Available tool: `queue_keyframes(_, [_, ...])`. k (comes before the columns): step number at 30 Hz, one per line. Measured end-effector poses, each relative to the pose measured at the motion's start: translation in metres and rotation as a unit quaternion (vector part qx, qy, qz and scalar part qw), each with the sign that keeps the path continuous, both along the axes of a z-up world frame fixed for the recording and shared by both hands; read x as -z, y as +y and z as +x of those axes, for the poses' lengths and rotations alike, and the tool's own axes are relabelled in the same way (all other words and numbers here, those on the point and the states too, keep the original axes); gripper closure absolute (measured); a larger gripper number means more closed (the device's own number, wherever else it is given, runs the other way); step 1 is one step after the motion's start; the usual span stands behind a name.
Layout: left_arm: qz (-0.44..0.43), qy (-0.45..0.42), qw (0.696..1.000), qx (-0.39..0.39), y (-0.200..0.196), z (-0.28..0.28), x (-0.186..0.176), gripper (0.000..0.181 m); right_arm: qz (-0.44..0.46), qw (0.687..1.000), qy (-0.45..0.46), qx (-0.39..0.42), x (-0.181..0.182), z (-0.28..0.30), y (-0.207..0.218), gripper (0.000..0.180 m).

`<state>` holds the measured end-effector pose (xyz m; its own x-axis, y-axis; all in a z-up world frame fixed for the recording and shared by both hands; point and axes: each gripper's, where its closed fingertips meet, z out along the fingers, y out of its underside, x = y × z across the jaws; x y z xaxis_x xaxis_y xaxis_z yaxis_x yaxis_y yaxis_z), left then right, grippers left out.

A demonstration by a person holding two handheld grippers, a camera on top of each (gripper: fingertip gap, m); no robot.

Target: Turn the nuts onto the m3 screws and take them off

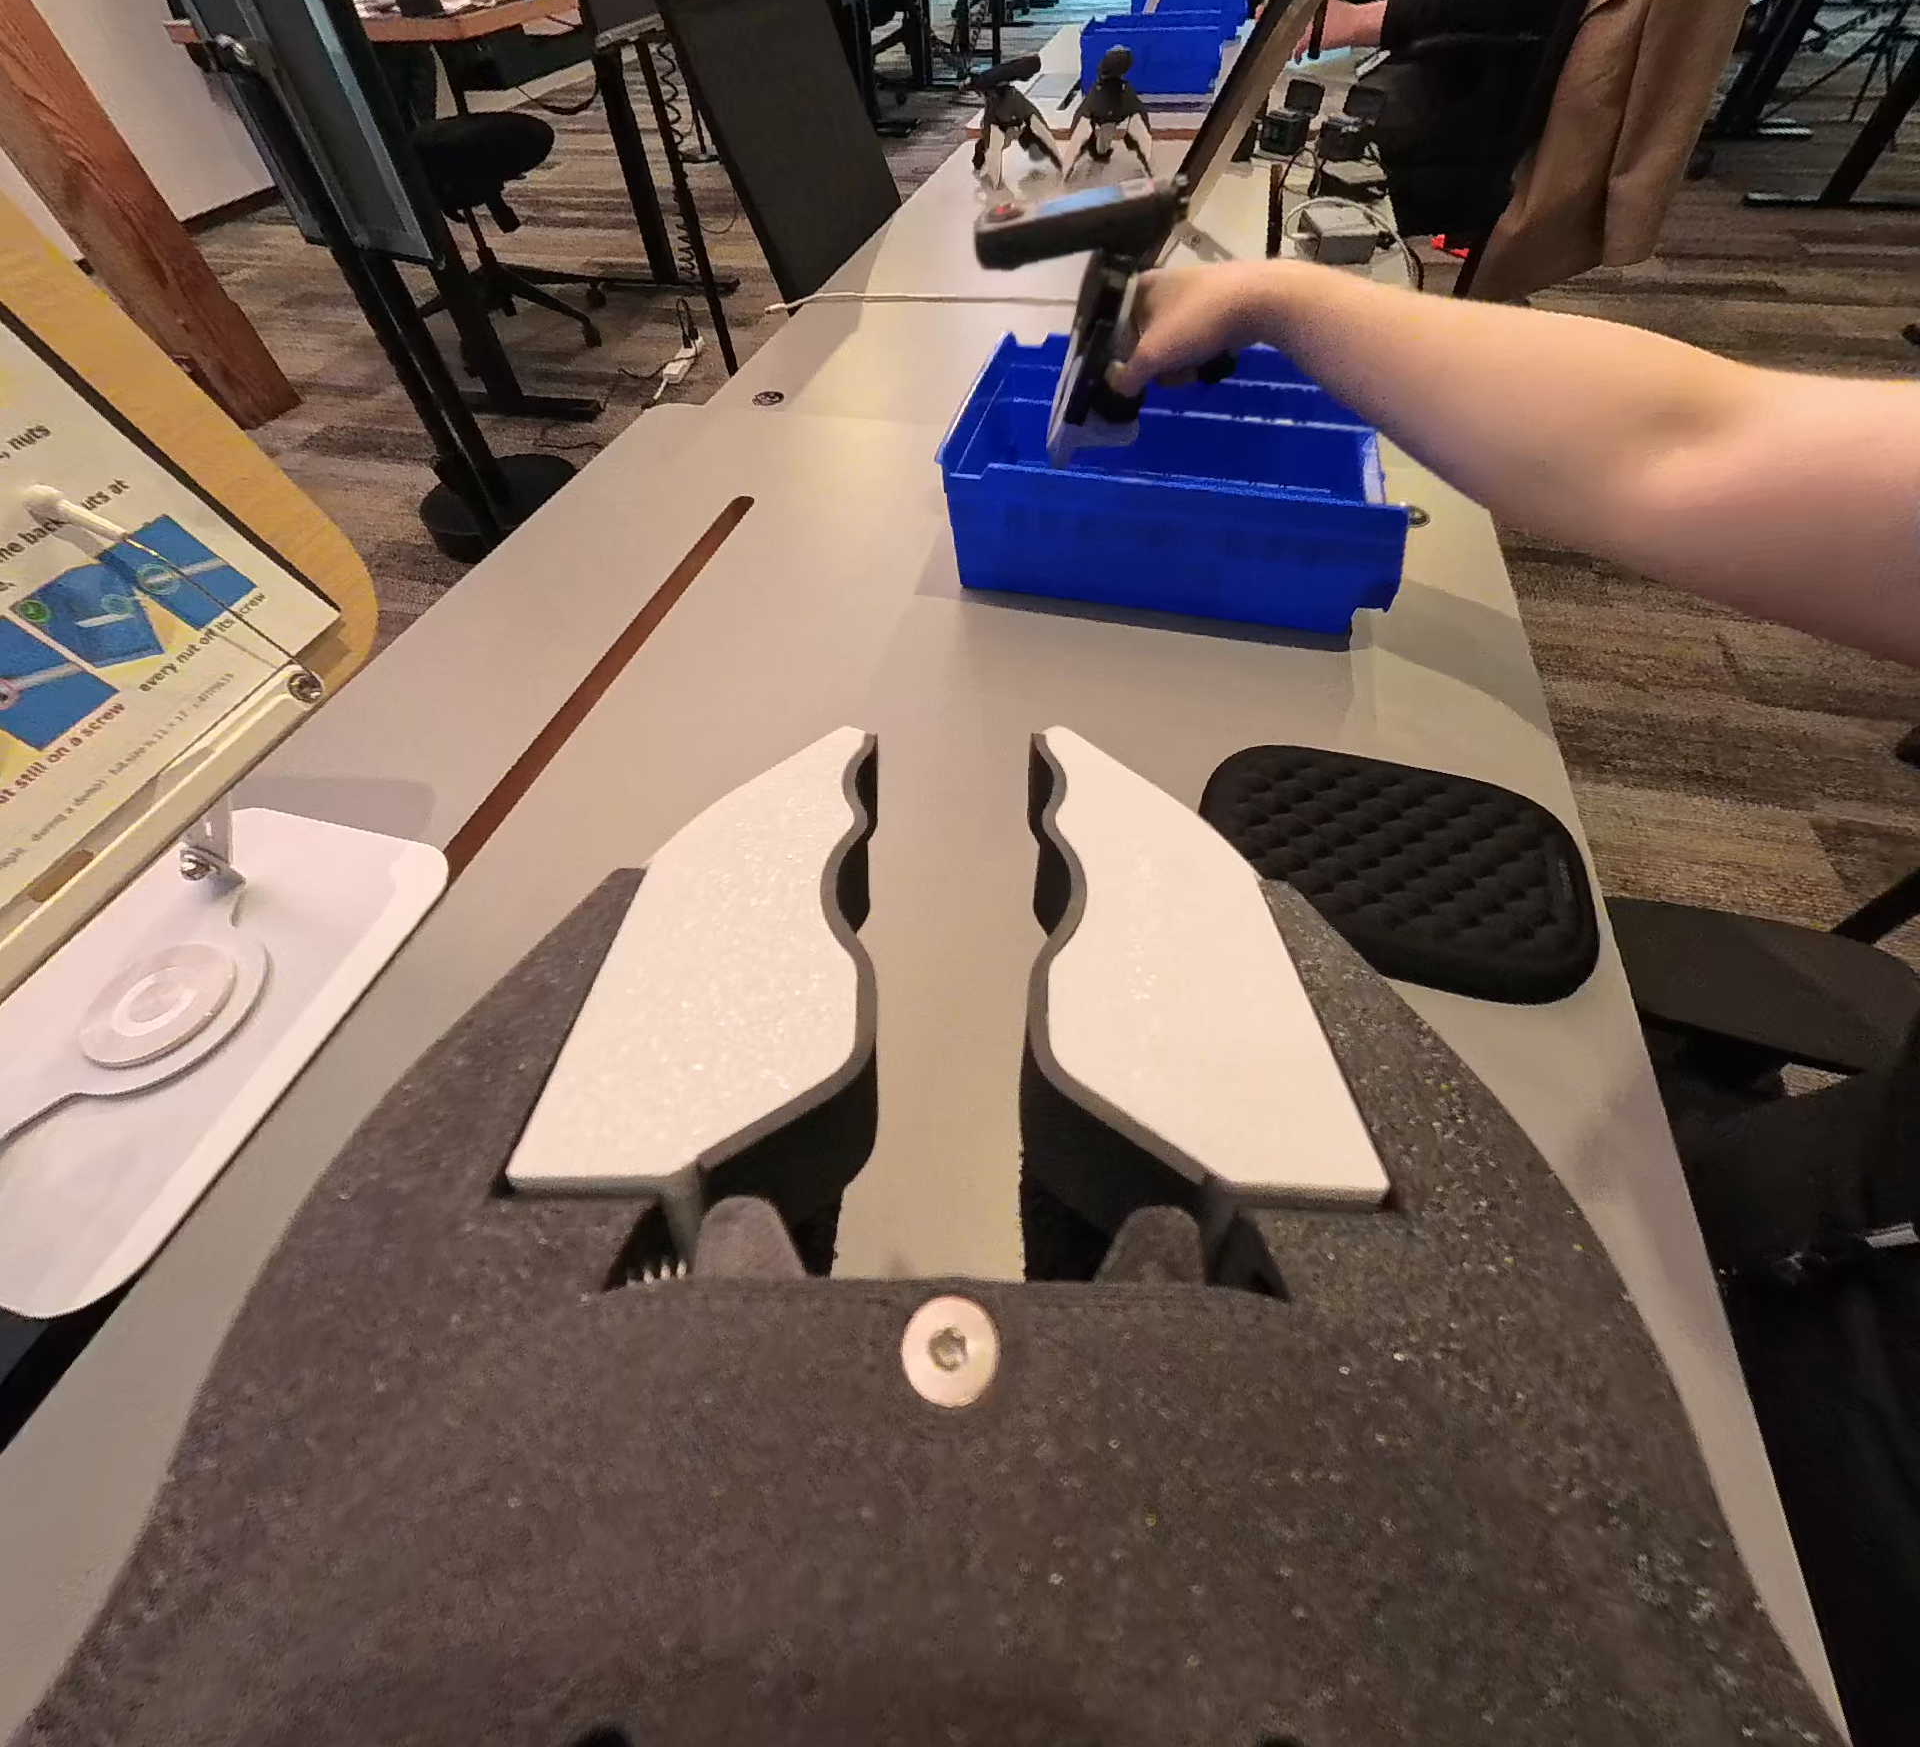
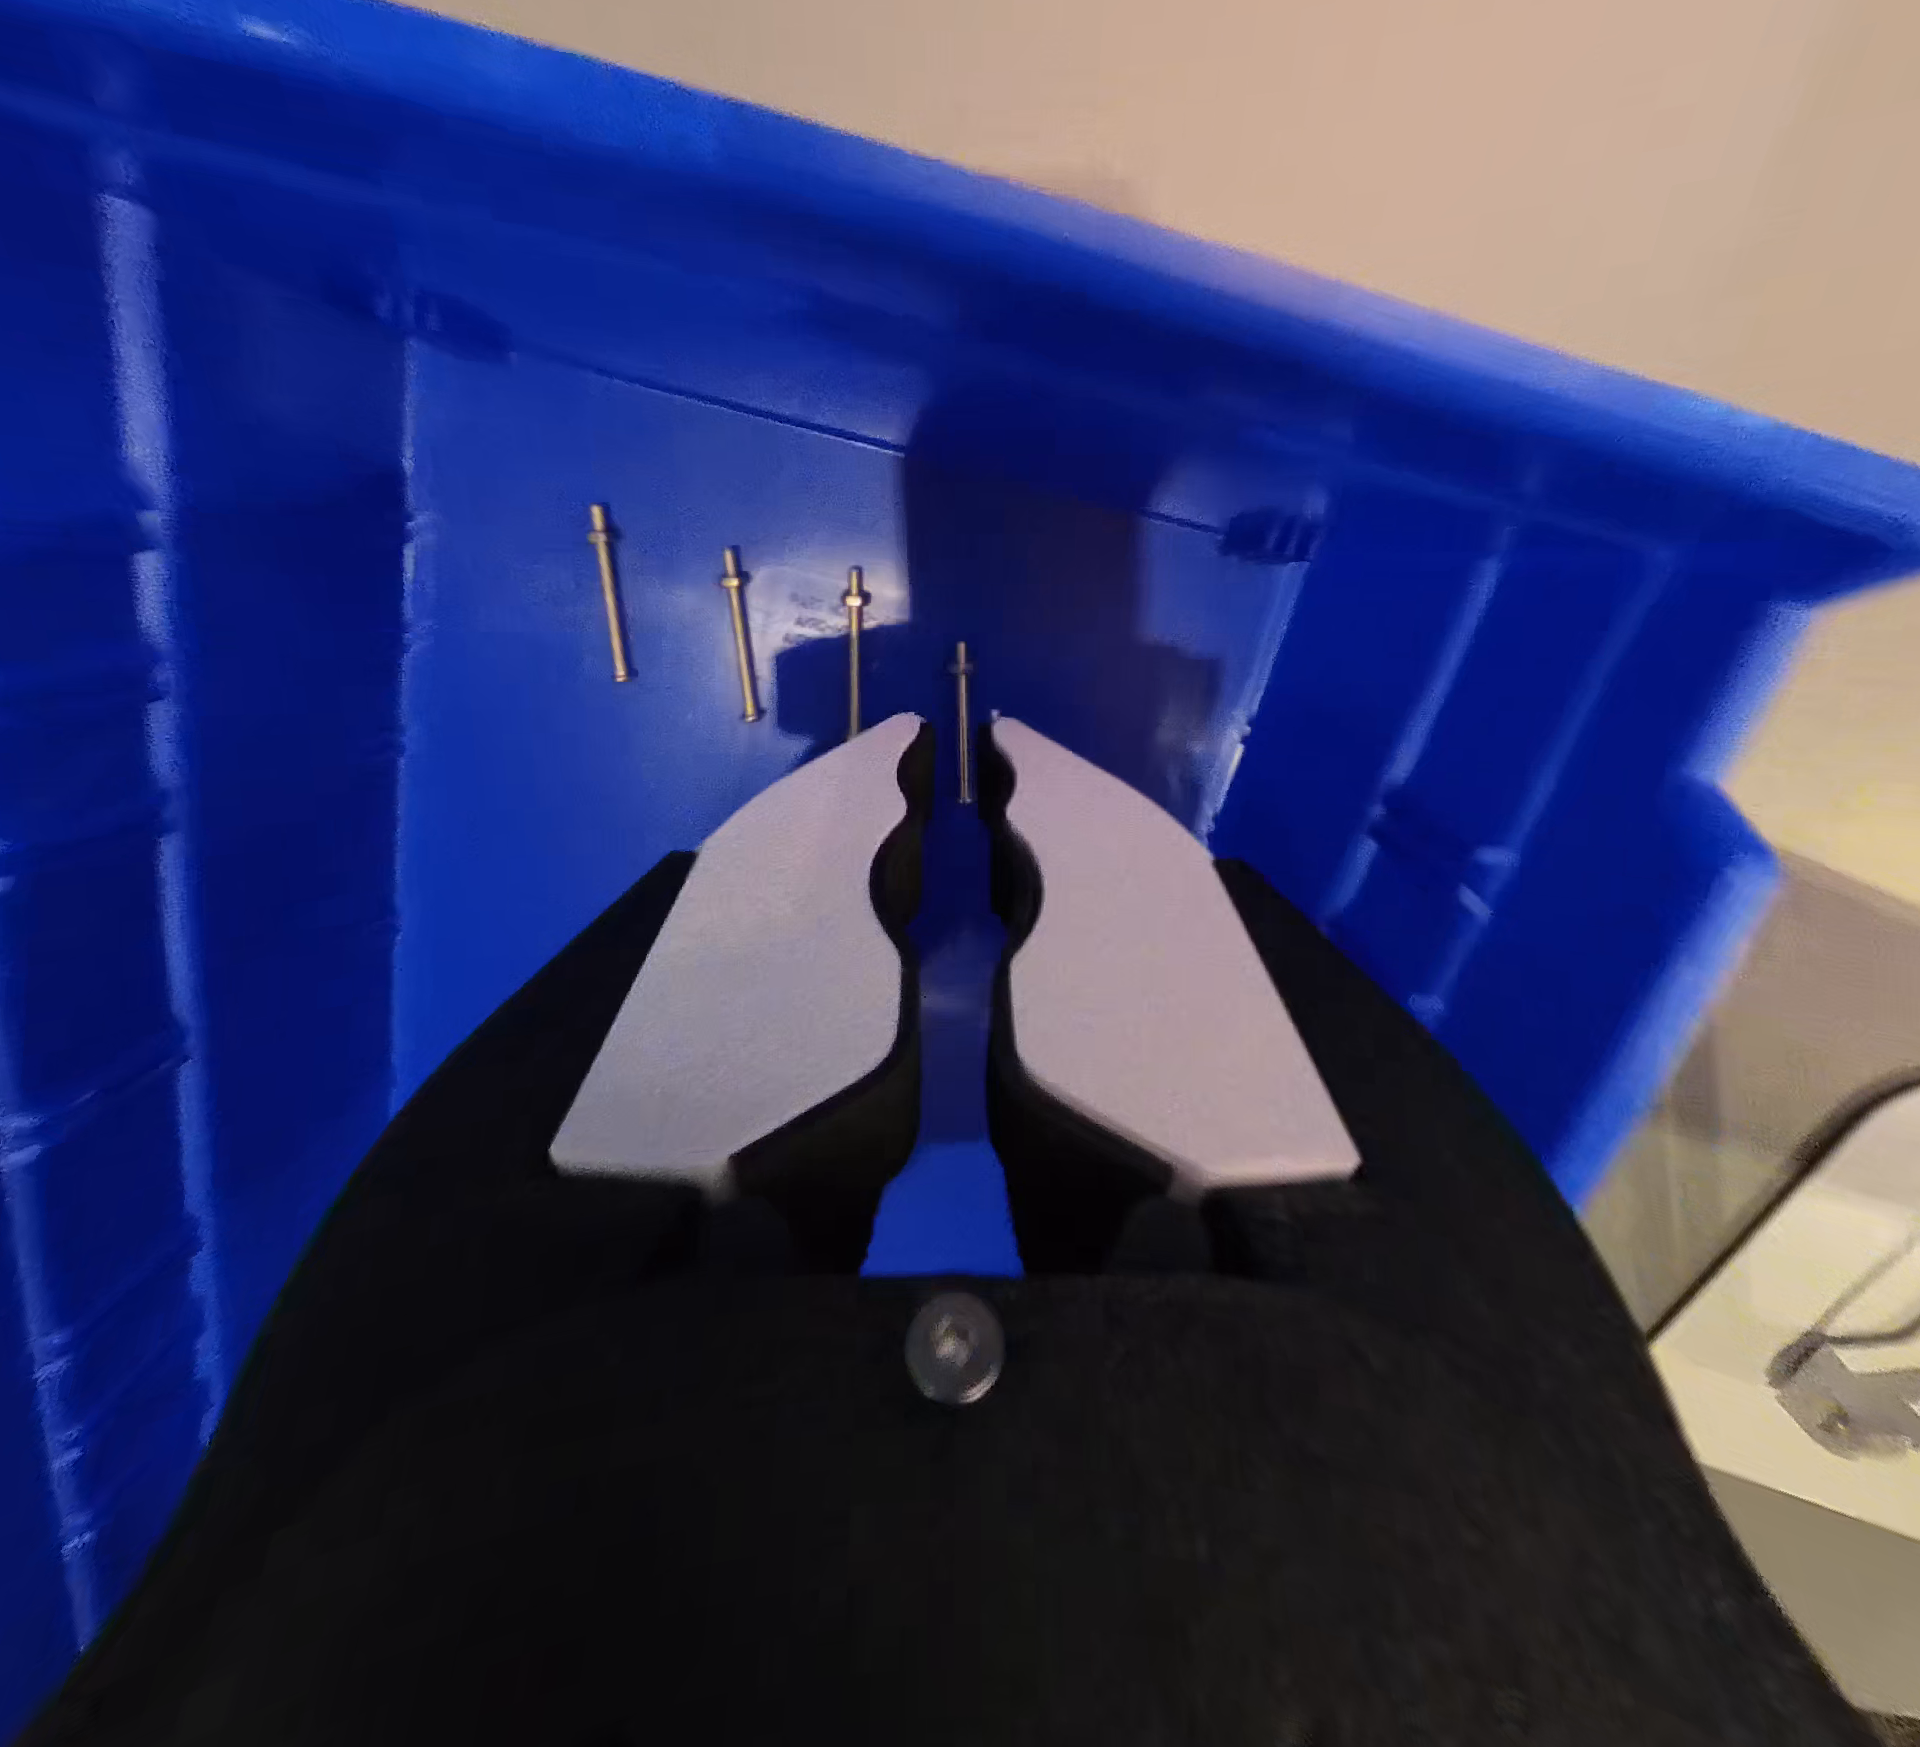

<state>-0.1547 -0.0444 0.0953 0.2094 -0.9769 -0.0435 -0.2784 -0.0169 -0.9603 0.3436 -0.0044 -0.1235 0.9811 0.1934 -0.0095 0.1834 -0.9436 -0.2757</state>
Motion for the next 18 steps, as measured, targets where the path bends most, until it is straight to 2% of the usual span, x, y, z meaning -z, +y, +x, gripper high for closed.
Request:
queue_keyframes(4, [0.008,-0.024,1.0,-0.012,-0.001,-0.008,-0.017,0.153,0.071,0.997,-0.021,-0.015,-0.052,-0.012,-0.01,0.172])
queue_keyframes(7, [-0.008,-0.049,0.999,-0.021,0.001,-0.014,-0.028,0.153,0.161,0.986,-0.024,-0.03,-0.106,-0.039,-0.017,0.171])
queue_keyframes(12, [-0.031,-0.073,0.996,-0.037,0.016,-0.022,-0.024,0.155,0.346,0.933,0.035,-0.09,-0.2,-0.125,-0.031,0.169])
queue_keyframes(18, [-0.041,-0.074,0.995,-0.047,0.045,-0.017,-0.008,0.156,0.422,0.893,0.116,-0.104,-0.242,-0.207,-0.029,0.164])
